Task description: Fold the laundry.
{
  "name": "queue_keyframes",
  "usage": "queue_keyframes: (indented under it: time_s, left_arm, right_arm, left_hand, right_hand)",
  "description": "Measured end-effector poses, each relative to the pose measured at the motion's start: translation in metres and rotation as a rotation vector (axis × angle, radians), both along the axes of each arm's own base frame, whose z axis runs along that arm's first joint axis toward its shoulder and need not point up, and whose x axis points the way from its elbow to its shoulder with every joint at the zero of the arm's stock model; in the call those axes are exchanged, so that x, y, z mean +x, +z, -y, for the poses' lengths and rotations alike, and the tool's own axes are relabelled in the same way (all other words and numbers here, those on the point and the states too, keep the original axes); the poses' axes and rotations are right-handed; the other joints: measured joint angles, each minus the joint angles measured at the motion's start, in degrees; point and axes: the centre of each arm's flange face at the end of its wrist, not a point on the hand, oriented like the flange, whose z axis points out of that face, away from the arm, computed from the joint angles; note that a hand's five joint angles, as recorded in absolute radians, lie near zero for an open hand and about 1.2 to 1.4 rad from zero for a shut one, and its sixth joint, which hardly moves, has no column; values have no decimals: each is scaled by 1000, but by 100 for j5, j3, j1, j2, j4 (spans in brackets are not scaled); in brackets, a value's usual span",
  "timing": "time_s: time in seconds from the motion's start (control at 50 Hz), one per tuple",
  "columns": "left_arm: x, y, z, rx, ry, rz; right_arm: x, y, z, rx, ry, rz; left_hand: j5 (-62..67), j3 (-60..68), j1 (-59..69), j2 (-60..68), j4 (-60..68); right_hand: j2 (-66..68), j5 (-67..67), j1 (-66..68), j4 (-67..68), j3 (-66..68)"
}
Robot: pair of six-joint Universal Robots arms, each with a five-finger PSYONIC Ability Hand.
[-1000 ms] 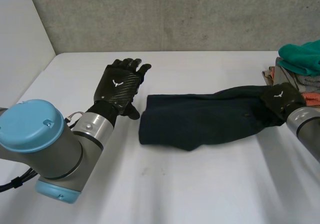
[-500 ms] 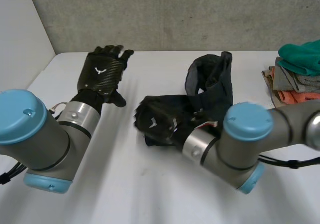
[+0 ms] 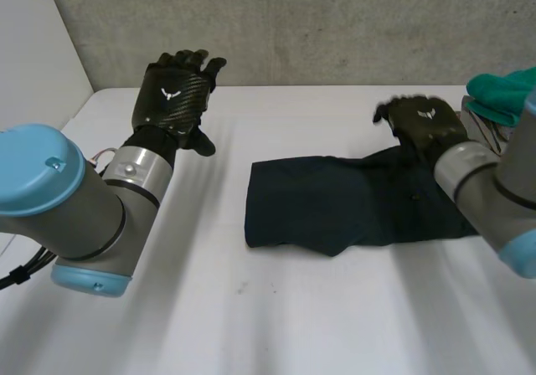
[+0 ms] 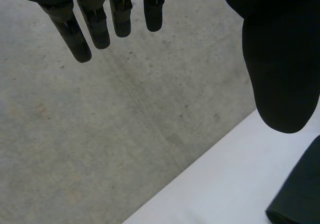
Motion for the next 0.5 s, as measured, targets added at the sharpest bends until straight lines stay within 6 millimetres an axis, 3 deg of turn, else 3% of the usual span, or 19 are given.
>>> queue_keyframes:
  time_s: [0.18,0.34,0.5]
  left_arm:
    - [-2,-10,-9,30,-19,17]
    - [-3,-17,-11,47,-23,26]
    - [-5,-25,-10,65,-27,35]
  right_arm:
    - [-61,-45,10,82,22,-315]
    - [-99,-78,24,34,14,-432]
    - [-108,-99,33,17,36,-418]
  left_hand:
    - [0,0,0,0,0]
    - [0,0,0,0,0]
    - [0,0,0,0,0]
  right_hand:
    - [13,100,19,20,14]
    - [47,252,156,243,156]
    - [941,885,920,1010,1008]
